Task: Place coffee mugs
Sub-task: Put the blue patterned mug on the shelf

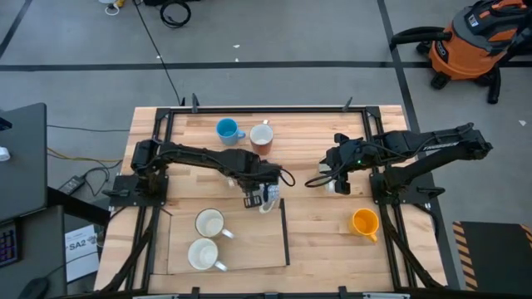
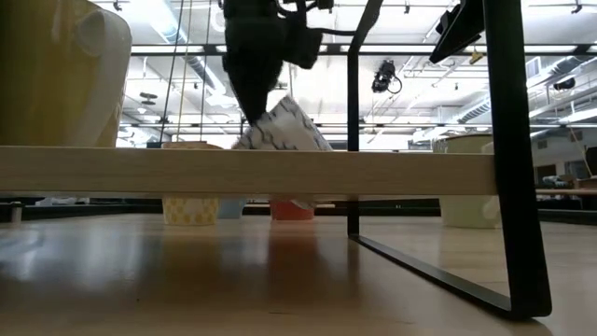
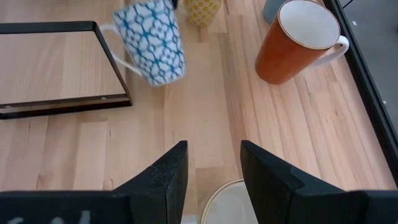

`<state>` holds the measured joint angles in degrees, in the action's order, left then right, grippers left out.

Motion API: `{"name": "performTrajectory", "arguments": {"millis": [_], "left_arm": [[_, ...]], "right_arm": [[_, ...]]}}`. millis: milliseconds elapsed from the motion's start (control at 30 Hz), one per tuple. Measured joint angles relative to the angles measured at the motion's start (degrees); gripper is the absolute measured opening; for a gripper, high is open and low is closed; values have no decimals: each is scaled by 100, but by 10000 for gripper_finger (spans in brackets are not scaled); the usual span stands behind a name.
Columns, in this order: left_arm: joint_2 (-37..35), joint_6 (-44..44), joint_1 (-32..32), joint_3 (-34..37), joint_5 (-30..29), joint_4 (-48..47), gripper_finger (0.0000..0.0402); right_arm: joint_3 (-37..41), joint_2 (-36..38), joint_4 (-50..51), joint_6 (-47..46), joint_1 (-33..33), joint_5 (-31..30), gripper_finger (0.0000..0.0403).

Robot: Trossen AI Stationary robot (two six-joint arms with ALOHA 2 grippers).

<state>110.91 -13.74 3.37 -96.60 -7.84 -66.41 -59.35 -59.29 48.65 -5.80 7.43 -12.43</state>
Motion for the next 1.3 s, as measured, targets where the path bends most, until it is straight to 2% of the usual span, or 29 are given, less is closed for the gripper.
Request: {"name": "performTrajectory", "arguments": {"millis": [233,400,600,733,900,1300], "left_arm": [[-2,-43,-186,-616,904,-1053,21],[-2,-177,-236,-916,1865,-1514,20],[-2,-766,-109,-1045,3295,-1692,20],[-2,-1289,123,-1045,3946,-1694,20],[-2,-1914,480,-1045,4194,-1705,20],[-2,-3334,1251,-1042,4231,-1309,20]], "right_arm": [[0,0,-1,0,2,2,153],[0,0,1,0,2,2,153],[0,0,0,0,2,2,153],[0,0,-1,0,2,4,153],[0,0,-1,0,2,5,153],[0,0,-3,0,2,9,153]]}}
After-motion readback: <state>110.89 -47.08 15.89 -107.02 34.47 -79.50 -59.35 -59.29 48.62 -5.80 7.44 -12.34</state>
